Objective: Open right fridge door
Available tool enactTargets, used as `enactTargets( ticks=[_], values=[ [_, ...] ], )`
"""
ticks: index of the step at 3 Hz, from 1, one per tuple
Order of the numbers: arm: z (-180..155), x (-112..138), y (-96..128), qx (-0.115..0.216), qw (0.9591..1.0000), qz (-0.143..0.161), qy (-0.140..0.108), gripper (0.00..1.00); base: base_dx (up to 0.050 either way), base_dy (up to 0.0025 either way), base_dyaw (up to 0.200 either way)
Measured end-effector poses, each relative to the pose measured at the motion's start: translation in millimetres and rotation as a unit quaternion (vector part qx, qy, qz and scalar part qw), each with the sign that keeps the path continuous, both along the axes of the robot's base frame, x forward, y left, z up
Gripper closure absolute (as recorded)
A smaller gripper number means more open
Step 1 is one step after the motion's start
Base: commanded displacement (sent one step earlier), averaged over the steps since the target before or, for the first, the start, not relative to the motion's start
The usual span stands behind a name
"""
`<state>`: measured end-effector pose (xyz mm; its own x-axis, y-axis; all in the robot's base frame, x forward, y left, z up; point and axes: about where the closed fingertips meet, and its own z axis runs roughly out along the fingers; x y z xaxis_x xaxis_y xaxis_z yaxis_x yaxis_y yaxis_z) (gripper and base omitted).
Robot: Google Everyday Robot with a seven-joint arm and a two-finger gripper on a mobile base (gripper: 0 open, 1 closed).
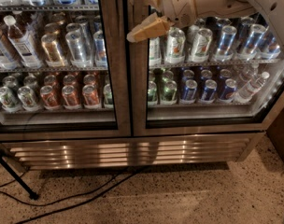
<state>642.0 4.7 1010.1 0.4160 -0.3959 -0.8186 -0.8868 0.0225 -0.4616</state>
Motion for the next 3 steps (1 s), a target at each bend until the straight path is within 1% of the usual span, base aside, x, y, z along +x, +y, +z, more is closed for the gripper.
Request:
enactTargets(
  ticks=[2, 3],
  values=[
    [0.7, -0.6, 4.2, 0.011, 0.9998, 0.015, 0.009, 0.32, 0.0, 0.0, 0.0],
    [1.0, -0.4, 3.9, 0.014, 0.9996, 0.02, 0.011, 0.51, 0.0, 0.0, 0.0]
  ],
)
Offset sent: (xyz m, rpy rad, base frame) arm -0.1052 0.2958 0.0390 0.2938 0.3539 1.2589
